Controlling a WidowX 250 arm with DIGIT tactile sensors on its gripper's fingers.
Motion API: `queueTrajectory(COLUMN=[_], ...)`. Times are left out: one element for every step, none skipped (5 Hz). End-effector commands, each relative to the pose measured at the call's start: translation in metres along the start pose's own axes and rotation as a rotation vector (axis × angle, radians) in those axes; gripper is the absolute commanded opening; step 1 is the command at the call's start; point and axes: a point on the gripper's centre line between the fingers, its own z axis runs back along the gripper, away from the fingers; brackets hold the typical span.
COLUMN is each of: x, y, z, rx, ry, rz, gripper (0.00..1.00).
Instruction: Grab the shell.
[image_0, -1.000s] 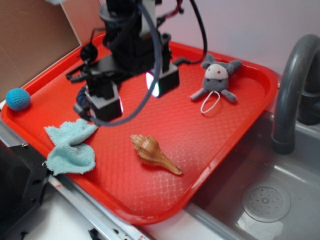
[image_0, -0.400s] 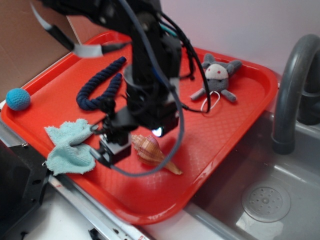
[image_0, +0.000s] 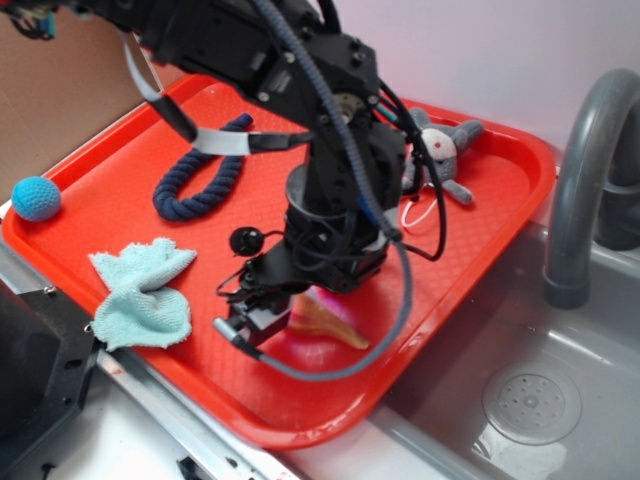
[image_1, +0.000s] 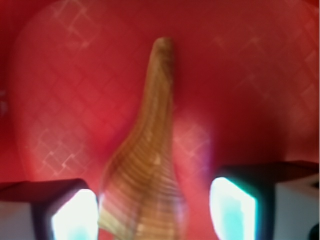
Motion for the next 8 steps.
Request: queueTrajectory(x=[0.001,-0.003,-0.018,-0.036,-0.062,-0.09,-0.112,-0.116], y=[-0.025,-0.02,-0.015,-0.022,-0.04,-0.063,-0.079,-0.073], z=[-0.013,0.006,0.054,0.099,0.14,0.177,0.196,0.195], rx=[-0.017,-0.005,0.068,0.092,0.105,0.088,0.084,0.039], ry=[0.036,0.04,-0.088,-0.148,-0.24,-0.415,-0.495,-0.465], rz=[-0.012,0.073,0.327,0.551,0.801,1.035,1.252,1.295], gripper=[0.0,0.0,0.0,0.0,0.0,0.0,0.0,0.0])
